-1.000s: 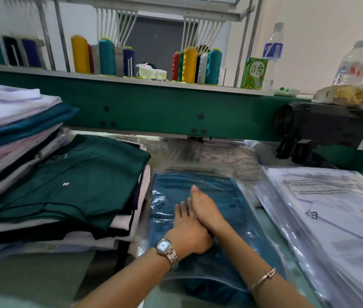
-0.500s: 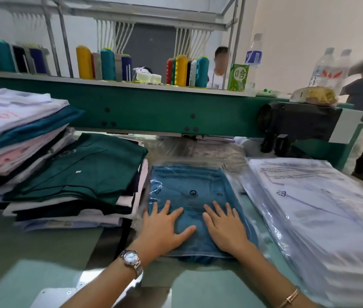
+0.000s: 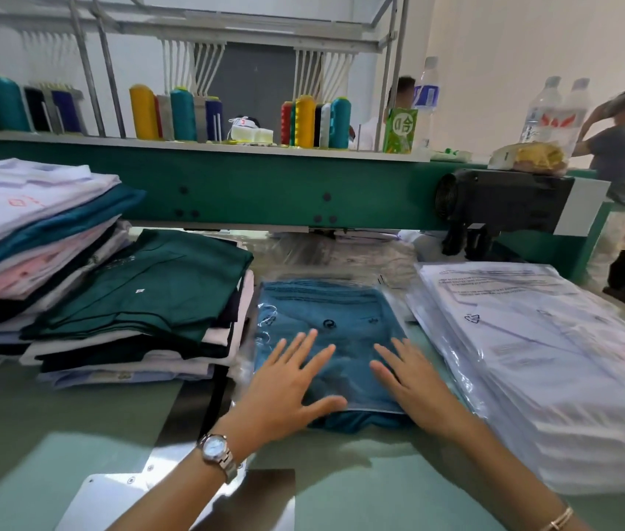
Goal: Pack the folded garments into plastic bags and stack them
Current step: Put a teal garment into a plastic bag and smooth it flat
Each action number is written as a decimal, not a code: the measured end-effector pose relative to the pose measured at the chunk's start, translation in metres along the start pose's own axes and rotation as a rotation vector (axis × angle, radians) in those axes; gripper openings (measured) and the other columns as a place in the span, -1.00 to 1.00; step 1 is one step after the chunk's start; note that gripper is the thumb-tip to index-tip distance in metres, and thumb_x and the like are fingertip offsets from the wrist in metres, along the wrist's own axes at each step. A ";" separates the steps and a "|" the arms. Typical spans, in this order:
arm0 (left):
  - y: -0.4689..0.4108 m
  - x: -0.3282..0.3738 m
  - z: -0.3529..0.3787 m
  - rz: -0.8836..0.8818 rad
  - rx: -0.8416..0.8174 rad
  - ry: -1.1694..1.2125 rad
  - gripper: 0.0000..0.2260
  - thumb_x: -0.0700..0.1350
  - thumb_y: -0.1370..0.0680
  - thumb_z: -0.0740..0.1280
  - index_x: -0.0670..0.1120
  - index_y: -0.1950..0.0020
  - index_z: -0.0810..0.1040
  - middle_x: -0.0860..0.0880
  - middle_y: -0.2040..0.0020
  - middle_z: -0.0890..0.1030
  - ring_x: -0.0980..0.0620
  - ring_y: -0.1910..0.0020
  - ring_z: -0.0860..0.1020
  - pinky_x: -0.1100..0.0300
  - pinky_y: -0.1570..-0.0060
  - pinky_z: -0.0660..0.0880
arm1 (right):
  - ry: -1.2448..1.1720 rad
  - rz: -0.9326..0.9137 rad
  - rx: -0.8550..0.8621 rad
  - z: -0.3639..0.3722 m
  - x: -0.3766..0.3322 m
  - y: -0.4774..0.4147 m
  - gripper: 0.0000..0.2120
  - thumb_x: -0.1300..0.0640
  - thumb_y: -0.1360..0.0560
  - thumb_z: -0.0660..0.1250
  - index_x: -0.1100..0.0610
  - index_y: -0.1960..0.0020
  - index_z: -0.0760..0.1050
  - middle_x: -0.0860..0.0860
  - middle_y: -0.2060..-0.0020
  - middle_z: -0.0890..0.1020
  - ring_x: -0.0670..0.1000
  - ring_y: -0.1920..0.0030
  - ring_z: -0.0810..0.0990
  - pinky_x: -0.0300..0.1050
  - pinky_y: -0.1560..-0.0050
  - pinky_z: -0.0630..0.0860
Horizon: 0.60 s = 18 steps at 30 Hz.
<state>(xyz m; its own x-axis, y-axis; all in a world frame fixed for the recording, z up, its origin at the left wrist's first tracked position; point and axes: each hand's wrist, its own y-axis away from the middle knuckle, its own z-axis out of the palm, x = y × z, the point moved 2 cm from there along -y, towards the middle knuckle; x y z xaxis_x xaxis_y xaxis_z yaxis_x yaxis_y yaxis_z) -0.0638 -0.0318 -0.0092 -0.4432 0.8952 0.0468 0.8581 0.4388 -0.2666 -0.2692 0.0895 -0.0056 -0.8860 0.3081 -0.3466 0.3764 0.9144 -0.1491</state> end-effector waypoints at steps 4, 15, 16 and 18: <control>0.011 0.020 -0.007 0.321 0.226 -0.071 -0.34 0.38 -0.51 0.19 0.07 -0.52 0.32 0.01 -0.55 0.26 0.02 -0.52 0.24 0.01 -0.49 0.20 | 0.196 -0.362 -0.078 -0.004 -0.010 0.012 -0.17 -0.57 -0.37 -0.05 -0.23 -0.54 0.03 -0.10 -0.56 -0.05 -0.05 -0.54 -0.29 -0.02 -0.52 -0.29; 0.015 0.021 -0.015 0.360 0.408 -0.227 -0.70 0.04 -0.35 0.56 -0.02 0.04 0.56 0.03 0.11 0.53 0.03 0.20 0.51 0.18 0.24 0.46 | 0.432 -0.276 0.057 0.001 -0.001 0.019 -0.26 -0.11 -0.51 0.25 -0.15 -0.57 -0.07 0.10 -0.56 0.00 0.11 -0.56 -0.06 0.01 -0.53 -0.11; 0.014 0.020 -0.014 0.342 0.430 -0.249 -0.76 -0.08 -0.35 0.56 -0.03 0.11 0.54 0.02 0.17 0.51 0.01 0.26 0.48 0.16 0.30 0.45 | 0.436 -0.212 0.082 0.000 -0.001 0.019 -0.23 -0.09 -0.50 0.26 -0.12 -0.57 -0.09 0.10 -0.56 -0.03 0.11 -0.56 -0.05 0.01 -0.53 -0.04; 0.013 0.019 -0.012 0.316 0.459 -0.286 -0.76 -0.25 -0.32 0.53 -0.04 0.19 0.51 0.02 0.27 0.46 0.00 0.35 0.43 0.15 0.39 0.42 | 0.422 -0.079 0.149 -0.001 -0.001 0.020 -0.20 -0.08 -0.46 0.29 -0.03 -0.58 -0.05 0.11 -0.55 0.01 0.11 -0.53 0.06 0.00 -0.47 0.13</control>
<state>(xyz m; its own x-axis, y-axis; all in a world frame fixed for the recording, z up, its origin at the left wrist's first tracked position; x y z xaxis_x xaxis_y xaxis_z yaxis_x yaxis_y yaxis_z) -0.0577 -0.0083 -0.0007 -0.2920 0.8923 -0.3443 0.7886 0.0210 -0.6145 -0.2610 0.1082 -0.0077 -0.9347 0.3476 0.0743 0.3111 0.9010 -0.3024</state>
